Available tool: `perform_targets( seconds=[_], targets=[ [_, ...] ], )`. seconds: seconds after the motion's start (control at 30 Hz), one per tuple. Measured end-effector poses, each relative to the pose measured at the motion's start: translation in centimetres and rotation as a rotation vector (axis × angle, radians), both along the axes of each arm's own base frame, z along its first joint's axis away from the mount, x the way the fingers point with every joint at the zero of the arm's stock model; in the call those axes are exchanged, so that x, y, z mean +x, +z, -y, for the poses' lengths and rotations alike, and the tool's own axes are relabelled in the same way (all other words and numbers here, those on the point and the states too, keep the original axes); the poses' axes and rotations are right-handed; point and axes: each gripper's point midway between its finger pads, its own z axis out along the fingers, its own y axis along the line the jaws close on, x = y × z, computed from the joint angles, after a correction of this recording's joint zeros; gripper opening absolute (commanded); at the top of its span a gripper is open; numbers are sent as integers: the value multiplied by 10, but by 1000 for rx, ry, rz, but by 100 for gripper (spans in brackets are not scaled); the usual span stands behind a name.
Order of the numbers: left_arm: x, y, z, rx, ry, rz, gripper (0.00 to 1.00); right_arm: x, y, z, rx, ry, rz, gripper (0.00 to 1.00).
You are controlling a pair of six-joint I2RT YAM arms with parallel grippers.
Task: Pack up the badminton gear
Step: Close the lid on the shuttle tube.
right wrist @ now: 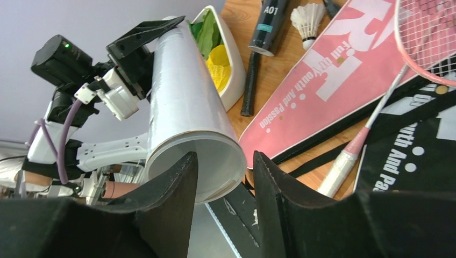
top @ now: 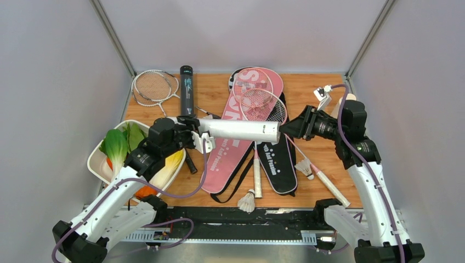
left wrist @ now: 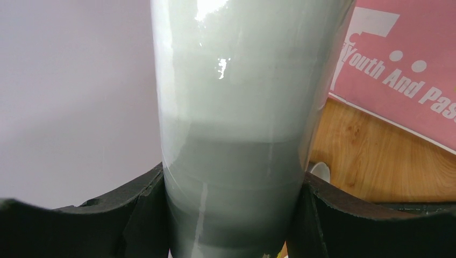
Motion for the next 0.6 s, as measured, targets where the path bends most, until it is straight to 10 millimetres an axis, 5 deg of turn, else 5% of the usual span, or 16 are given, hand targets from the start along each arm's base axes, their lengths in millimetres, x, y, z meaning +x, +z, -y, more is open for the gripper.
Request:
perform_targets(
  seconds=[0.6],
  targets=[
    [-2,-23,5,-17,-14,-117,13,-7,-13,-12,81,105,-19,51]
  ],
)
